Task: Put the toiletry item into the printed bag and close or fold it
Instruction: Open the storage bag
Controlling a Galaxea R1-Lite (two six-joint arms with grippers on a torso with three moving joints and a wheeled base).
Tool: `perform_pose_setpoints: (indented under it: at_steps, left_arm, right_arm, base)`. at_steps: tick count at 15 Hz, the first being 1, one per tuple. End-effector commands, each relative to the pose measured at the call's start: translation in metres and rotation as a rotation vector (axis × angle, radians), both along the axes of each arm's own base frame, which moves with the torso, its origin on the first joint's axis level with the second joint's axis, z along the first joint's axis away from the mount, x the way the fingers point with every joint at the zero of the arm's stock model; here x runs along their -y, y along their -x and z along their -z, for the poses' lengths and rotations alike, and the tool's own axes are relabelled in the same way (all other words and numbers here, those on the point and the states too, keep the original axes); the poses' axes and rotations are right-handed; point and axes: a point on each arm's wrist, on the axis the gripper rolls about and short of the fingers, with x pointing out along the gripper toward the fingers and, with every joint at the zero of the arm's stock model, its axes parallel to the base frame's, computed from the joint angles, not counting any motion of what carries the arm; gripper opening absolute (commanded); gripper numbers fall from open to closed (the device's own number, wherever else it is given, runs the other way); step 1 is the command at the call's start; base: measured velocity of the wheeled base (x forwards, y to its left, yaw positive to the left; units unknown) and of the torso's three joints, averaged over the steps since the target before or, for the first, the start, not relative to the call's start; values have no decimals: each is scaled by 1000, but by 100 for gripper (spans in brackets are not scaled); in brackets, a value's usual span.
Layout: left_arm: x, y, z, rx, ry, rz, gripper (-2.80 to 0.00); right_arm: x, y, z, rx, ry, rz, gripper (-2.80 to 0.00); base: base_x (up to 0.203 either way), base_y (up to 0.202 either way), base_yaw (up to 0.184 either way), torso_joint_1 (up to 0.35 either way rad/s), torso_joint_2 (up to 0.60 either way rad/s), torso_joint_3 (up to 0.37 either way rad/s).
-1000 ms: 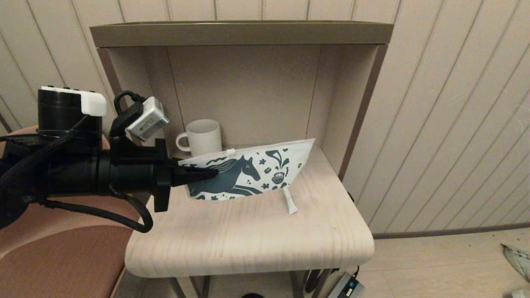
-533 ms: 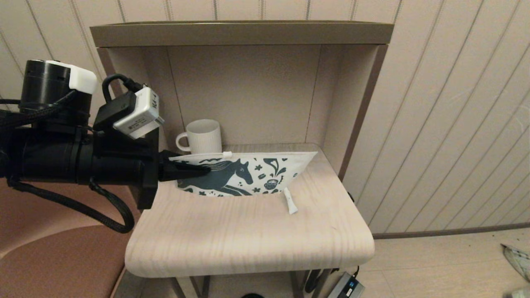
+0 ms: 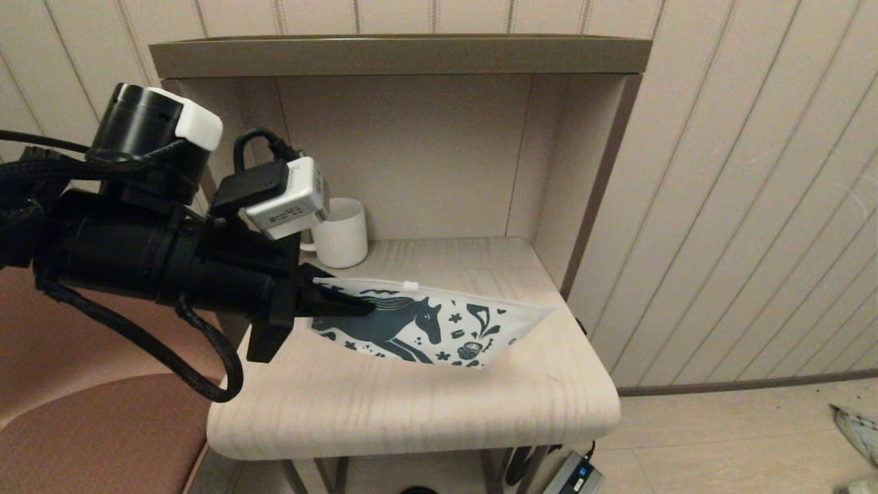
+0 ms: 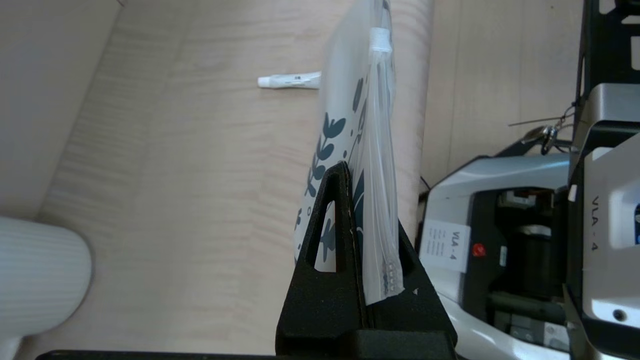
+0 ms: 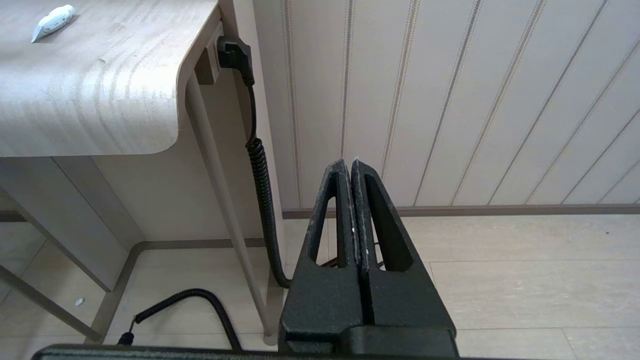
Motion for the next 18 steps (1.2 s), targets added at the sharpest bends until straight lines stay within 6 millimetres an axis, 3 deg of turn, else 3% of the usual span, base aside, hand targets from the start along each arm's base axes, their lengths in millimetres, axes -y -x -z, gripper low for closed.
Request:
perform_pose_setpoints:
  at_steps: [1, 3, 7, 9, 11, 13, 15, 18]
  left_arm:
    - [12, -15, 9, -36, -18, 12, -280]
    - [16, -23, 14, -48, -27, 7, -280]
    - [22, -35, 6, -24, -8, 3, -280]
    - [25, -39, 7, -25, -8, 2, -280]
    - [27, -43, 11, -34, -13, 2, -280]
    - [29, -47, 14, -42, -17, 2, -280]
    - [29, -47, 15, -45, -19, 2, -280]
    - [29, -46, 13, -41, -16, 2, -280]
  right_arm:
    - [0, 0, 0, 1, 0, -1, -280]
    - [0, 0, 0, 0, -1, -1, -280]
    - [0, 2, 0, -32, 10, -3, -280]
    - [0, 6, -12, -64, 12, -12, -280]
    - [-1, 16, -53, -3, 8, -50, -280]
    - [-2, 6, -98, -42, -12, -88, -280]
    - [-2, -23, -158, -81, -45, -140, -280]
    - [-15, -92, -244, -117, -76, -299, -280]
  base:
    - [0, 0, 0, 0, 0, 0]
    - [0, 0, 0, 0, 0, 0]
    - [0, 0, 0, 0, 0, 0]
    - [0, 0, 0, 0, 0, 0]
    - [0, 0, 0, 0, 0, 0]
    - [0, 0, 0, 0, 0, 0]
    - [0, 0, 0, 0, 0, 0]
    - [0, 0, 0, 0, 0, 0]
